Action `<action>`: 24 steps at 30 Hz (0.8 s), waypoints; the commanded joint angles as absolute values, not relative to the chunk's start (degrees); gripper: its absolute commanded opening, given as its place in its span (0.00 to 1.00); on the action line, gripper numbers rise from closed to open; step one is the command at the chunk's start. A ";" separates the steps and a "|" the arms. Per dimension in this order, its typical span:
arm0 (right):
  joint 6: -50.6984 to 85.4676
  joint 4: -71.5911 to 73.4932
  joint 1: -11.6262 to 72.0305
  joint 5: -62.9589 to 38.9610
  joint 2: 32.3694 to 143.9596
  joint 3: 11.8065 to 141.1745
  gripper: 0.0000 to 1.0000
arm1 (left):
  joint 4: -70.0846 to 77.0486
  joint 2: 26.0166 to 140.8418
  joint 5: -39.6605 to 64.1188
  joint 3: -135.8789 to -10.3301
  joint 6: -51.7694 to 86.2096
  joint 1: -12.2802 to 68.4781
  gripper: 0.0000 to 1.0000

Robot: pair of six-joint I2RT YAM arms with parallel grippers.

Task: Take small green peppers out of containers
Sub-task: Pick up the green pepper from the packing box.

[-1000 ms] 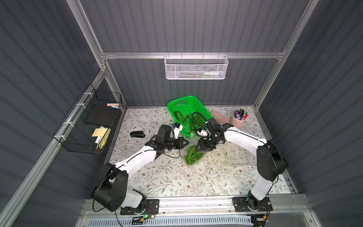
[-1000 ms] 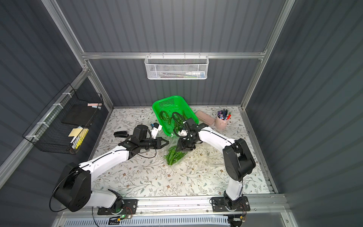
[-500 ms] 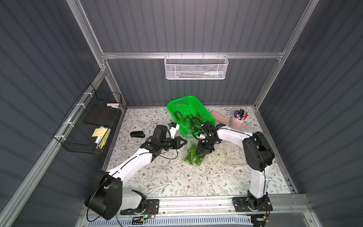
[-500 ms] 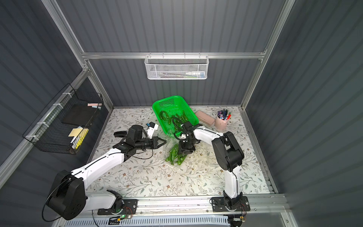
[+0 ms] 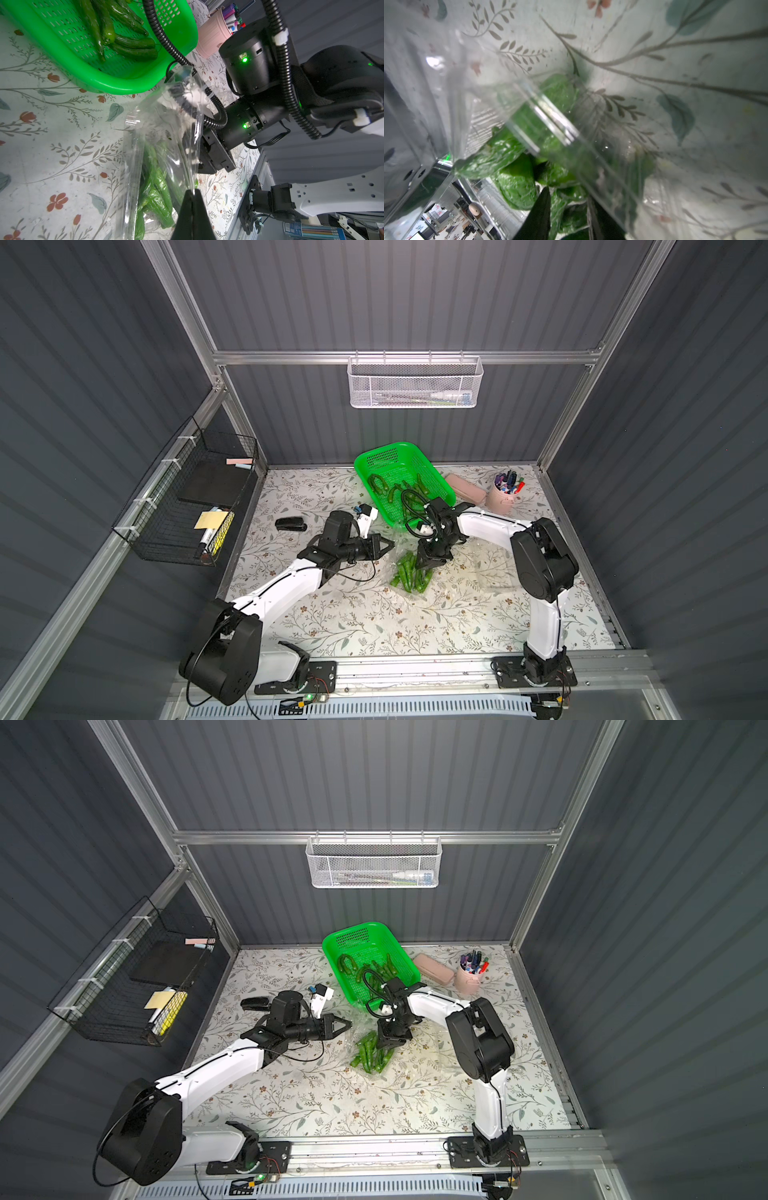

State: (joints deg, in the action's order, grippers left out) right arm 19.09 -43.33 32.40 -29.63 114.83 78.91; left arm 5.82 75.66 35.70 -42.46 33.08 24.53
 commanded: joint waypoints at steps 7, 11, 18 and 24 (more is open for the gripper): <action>17.67 -40.83 33.31 -29.36 113.98 78.42 0.10 | 4.66 76.79 35.77 -41.48 33.32 24.08 0.00; 17.66 -40.15 33.18 -29.18 110.08 77.10 0.05 | 4.67 77.29 35.42 -41.77 33.07 24.08 0.00; 17.85 -40.54 32.09 -29.73 105.09 76.77 0.03 | 3.96 78.73 34.81 -42.87 31.97 23.75 0.00; 20.69 -35.72 29.90 -33.84 102.57 75.04 0.03 | 3.17 80.06 34.04 -43.65 30.79 23.62 0.00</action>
State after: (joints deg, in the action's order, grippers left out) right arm 19.49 -38.37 30.92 -31.40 103.79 76.64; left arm 5.13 79.00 35.35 -42.46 32.80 24.14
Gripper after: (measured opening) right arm 0.085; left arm 0.057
